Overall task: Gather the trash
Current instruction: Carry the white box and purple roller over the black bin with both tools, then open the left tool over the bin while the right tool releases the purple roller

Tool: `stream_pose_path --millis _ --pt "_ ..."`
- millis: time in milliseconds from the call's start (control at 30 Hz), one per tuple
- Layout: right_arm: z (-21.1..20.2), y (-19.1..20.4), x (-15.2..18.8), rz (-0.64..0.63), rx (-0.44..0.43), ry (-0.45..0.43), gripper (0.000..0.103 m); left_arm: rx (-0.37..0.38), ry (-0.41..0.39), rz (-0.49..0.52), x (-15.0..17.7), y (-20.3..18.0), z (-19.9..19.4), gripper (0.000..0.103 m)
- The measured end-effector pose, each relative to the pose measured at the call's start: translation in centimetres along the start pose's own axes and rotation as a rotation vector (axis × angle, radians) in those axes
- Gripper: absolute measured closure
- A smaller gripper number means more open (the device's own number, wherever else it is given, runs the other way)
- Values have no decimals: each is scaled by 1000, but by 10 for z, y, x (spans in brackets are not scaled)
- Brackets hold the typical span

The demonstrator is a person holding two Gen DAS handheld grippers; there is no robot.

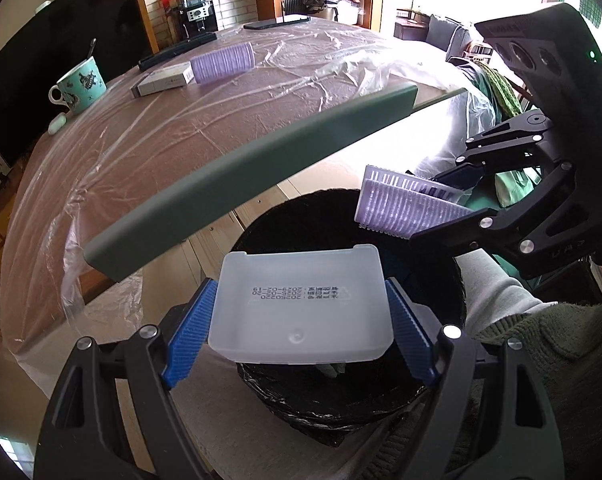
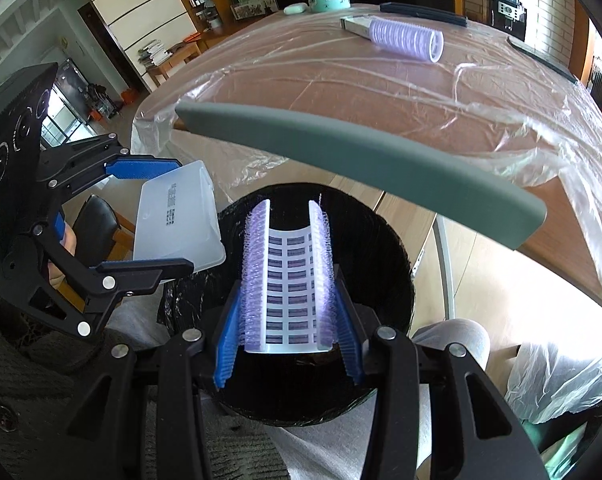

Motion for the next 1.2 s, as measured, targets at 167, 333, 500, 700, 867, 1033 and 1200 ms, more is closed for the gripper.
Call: stream_pose_path --millis 167,333,500,700,867,1033,1200 --pt "16 0 5 0 5 32 61 0 29 -8 8 1 13 20" --pt "29 -3 9 14 15 55 61 -4 58 -5 15 2 26 20" --pt "38 -6 11 17 31 69 61 -12 80 -5 20 6 37 20" --pt "47 -10 13 28 54 83 61 -14 100 -2 23 6 47 20" --pt "47 -16 17 36 63 94 61 -14 116 -4 24 8 56 20" --pt "51 -19 21 42 67 106 61 -7 130 -2 26 11 62 20" --pt "55 -19 23 41 72 118 60 16 130 16 26 6 66 20"
Point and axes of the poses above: each gripper's, at about its wrist camera, not at the fingertips, and z roughly the way its jaws point, y to its left, x to its underside, the point moved 10 cm from there along z, roughly the way its jaws point
